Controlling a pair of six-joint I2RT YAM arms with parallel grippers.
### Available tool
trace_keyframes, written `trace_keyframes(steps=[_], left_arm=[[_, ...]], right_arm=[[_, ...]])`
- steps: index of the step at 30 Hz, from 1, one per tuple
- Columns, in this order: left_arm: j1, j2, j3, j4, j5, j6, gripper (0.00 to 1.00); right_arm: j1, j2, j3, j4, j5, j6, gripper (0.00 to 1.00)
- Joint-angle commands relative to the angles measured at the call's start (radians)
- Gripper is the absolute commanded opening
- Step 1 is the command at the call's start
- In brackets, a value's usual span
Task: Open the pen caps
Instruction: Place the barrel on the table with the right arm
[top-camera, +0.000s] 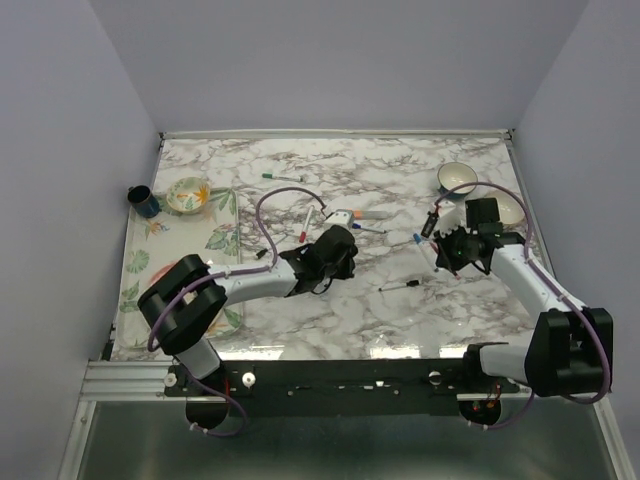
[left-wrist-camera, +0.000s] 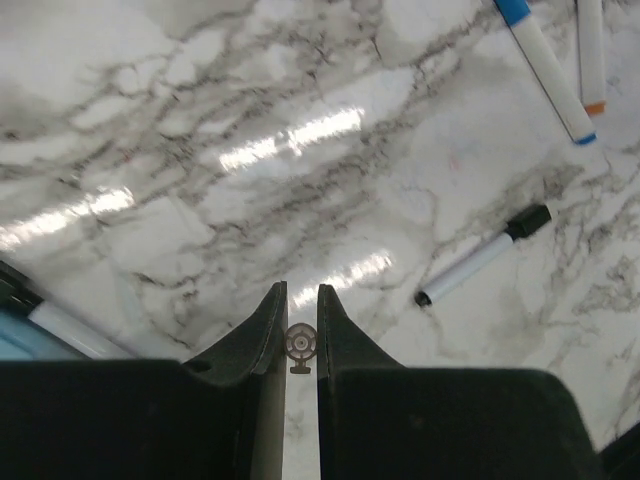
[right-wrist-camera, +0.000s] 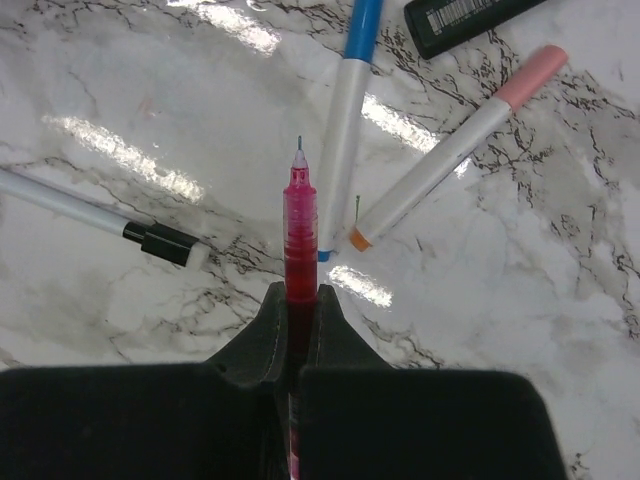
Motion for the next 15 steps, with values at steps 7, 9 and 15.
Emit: trace_keyframes(steps=[7, 9, 15], left_arm=[[0.318, 0.192, 0.404, -0.244, 0.103, 0.232, 0.0], [0.348, 0.24, 0.536, -0.325, 0.136, 0.256, 0.0], [0.435, 0.421, 0.806, -0.466, 0.178, 0.312, 0.0]], right_arm=[[-0.023, 0.225, 0.309, 0.002, -0.179, 0.134, 0.0], [-0.022, 0.32, 0.472, -0.041, -0.212, 0.206, 0.01], [0.017, 0.616, 0.776, -0.098, -0.13, 0.343, 0.0]])
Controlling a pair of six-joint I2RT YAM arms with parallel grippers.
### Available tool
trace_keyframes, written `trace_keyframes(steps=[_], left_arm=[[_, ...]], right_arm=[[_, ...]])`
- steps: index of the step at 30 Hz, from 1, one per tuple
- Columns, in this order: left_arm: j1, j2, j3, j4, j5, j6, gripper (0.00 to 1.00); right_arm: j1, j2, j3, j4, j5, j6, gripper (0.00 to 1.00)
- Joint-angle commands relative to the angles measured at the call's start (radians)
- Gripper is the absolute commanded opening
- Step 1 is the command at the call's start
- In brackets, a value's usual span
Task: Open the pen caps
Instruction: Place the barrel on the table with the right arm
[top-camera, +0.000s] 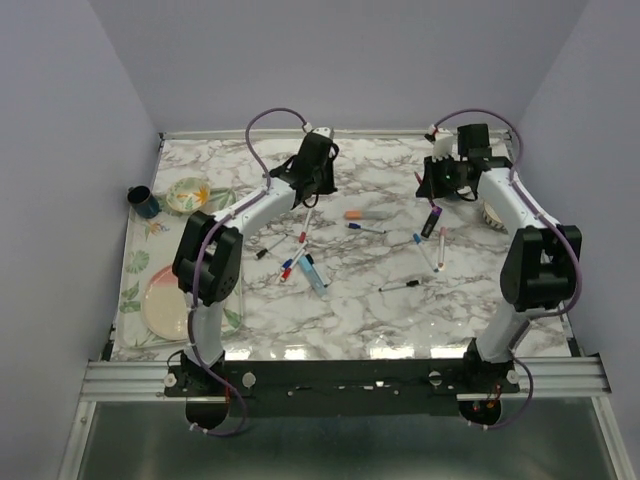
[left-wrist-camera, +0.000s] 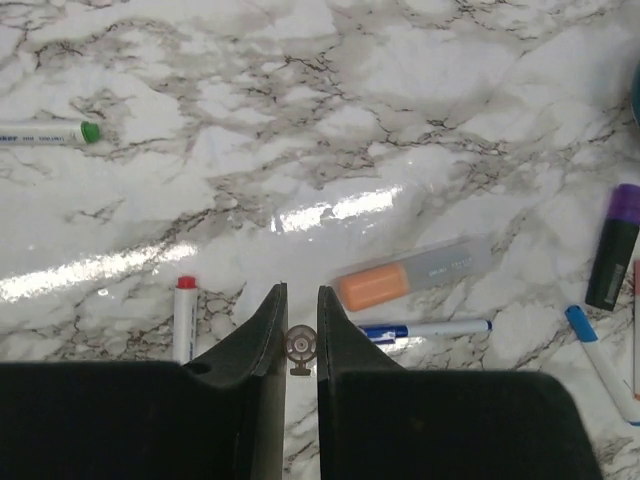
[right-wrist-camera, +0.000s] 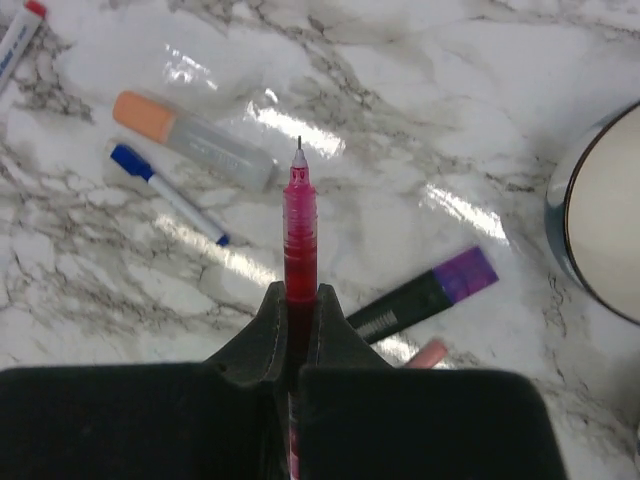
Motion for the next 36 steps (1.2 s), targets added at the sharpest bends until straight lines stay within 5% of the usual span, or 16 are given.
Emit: trace_keyframes(steps=[1, 11, 36], left_arm=[[0.053, 0.16, 0.19, -0.196, 0.083, 0.087, 0.0], [0.078, 0.475, 0.684, -0.469, 0.073, 0.145, 0.01], [0.093, 0.602, 0.756, -0.576, 0.099, 0.14, 0.2]], right_arm=[[0.031, 0.198, 0.195, -0.076, 0.022, 0.146, 0.01], [0.054, 0.388, 0.371, -0.114, 0.121, 0.176, 0.08], [0.071, 0.578, 0.523, -0.215, 0.2, 0.123, 0.21]])
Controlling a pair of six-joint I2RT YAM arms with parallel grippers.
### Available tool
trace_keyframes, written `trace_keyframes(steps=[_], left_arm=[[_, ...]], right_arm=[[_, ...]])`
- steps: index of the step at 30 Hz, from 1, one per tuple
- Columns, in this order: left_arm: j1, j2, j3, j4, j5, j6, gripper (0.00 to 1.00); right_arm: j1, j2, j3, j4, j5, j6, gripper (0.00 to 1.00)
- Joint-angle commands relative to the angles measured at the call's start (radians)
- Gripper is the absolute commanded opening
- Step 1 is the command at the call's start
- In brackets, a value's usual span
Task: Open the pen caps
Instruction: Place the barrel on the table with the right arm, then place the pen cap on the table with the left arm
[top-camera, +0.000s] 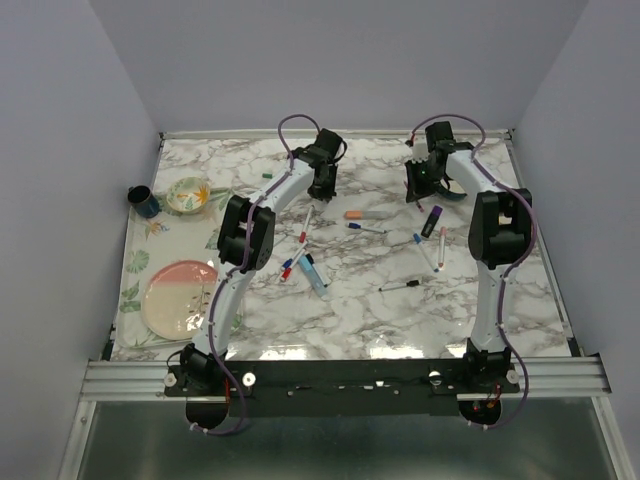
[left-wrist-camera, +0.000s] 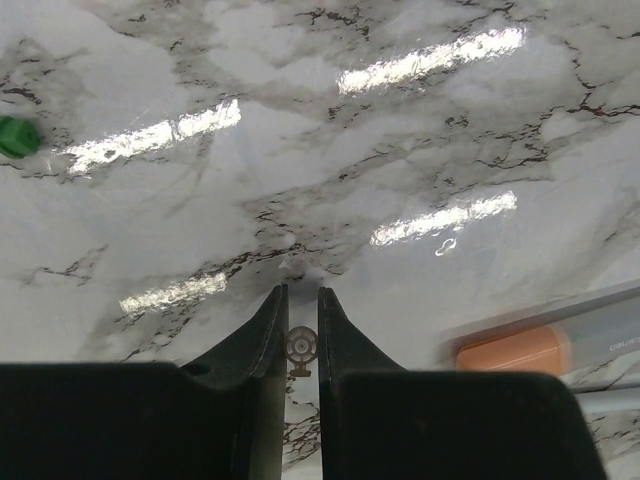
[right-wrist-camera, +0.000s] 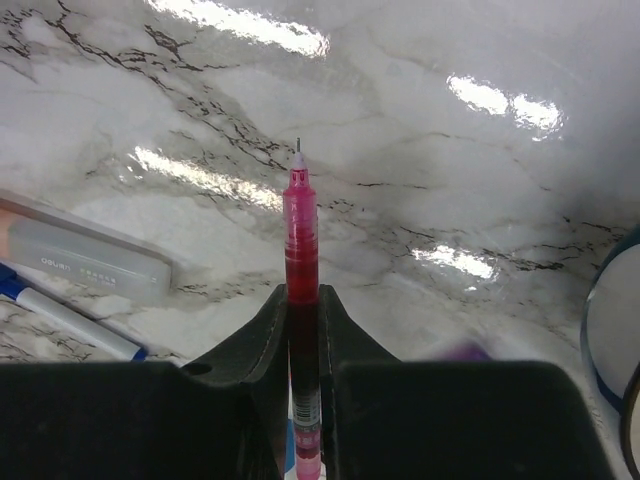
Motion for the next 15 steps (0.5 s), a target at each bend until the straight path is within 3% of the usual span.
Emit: trace_keyframes(steps=[1, 15], left_arm=[[0.008, 0.038, 0.056, -0.038, 0.022, 0.008, 0.2], [0.017, 0.046, 0.061, -0.043, 0.015, 0.008, 0.32]], right_arm=[[0.008, 0.04, 0.054, -0.031, 0.033, -0.02, 0.23], [0.01, 0.098, 0.154, -0.088, 0.041, -0.028, 0.32]])
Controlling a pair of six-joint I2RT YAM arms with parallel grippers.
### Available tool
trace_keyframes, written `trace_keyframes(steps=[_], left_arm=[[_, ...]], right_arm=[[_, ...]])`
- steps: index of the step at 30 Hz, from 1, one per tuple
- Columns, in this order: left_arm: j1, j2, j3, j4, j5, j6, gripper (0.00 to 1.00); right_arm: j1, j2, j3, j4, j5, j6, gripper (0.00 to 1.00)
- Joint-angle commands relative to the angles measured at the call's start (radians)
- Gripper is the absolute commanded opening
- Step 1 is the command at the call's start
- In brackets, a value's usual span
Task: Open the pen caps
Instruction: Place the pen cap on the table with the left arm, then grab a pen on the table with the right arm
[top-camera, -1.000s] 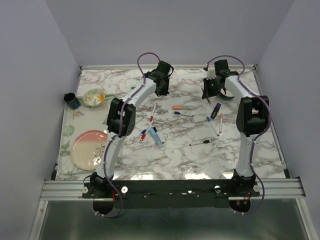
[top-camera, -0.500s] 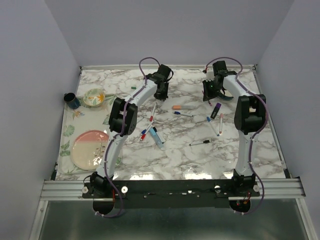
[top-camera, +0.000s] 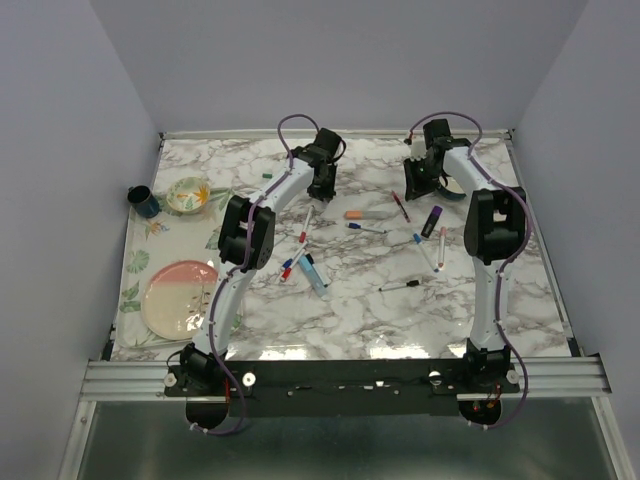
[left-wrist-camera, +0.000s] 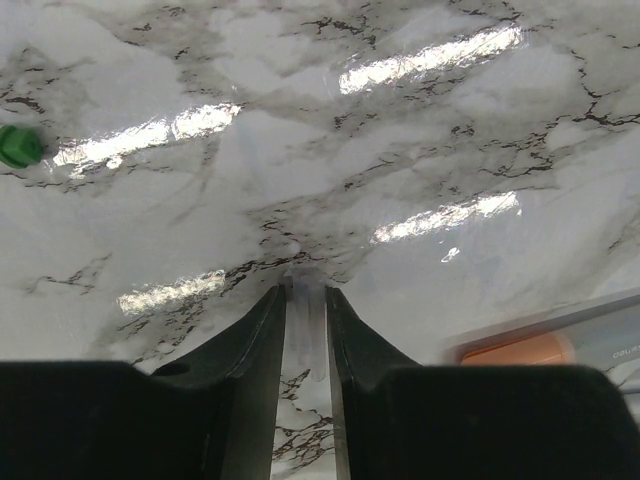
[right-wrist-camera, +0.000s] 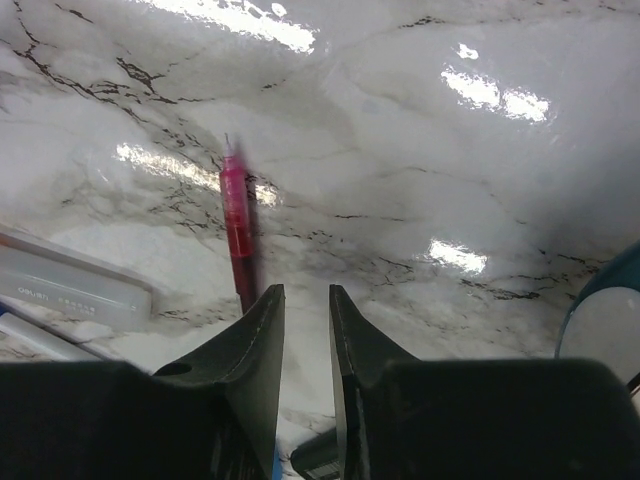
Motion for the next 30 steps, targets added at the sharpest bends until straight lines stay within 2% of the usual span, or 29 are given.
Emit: trace_keyframes(steps=[1, 10, 12, 16, 17, 22, 25, 28, 29, 30], left_arm=[[0.011, 0.02, 0.021, -0.021, 0.01, 0.009, 0.33], [0.023, -0.021, 0.059, -0.035, 0.009, 0.012, 0.43], [0.031, -0.055, 0.053, -0.03, 0.01, 0.013, 0.47], [0.04, -0.162, -0.02, 0.017, 0.021, 0.027, 0.56], [0.041, -0.218, -0.072, 0.049, 0.047, 0.029, 0.6], [0.043, -0.423, -0.279, 0.165, 0.093, 0.035, 0.69], [0.043, -0.577, -0.454, 0.252, 0.112, 0.029, 0.74], [0.043, -0.757, -0.669, 0.37, 0.122, 0.001, 0.76], [0.043, -0.847, -0.77, 0.428, 0.133, -0.005, 0.78], [0.043, -0.889, -0.813, 0.45, 0.136, -0.017, 0.79]], right_arm=[[0.01, 0.021, 0.032, -0.04, 0.016, -0.012, 0.32], [0.01, -0.04, 0.008, -0.033, 0.004, -0.033, 0.32], [0.01, -0.103, -0.013, -0.014, -0.006, -0.041, 0.32], [0.01, -0.239, -0.122, 0.027, -0.117, -0.099, 0.32], [0.01, -0.273, -0.191, 0.051, -0.142, -0.11, 0.32], [0.01, -0.445, -0.38, 0.087, -0.334, -0.215, 0.33], [0.01, -0.551, -0.506, 0.12, -0.346, -0.242, 0.33], [0.008, -0.637, -0.619, 0.162, -0.299, -0.23, 0.44], [0.01, -0.657, -0.648, 0.179, -0.264, -0.226, 0.52], [0.01, -0.684, -0.673, 0.188, -0.251, -0.222, 0.54]])
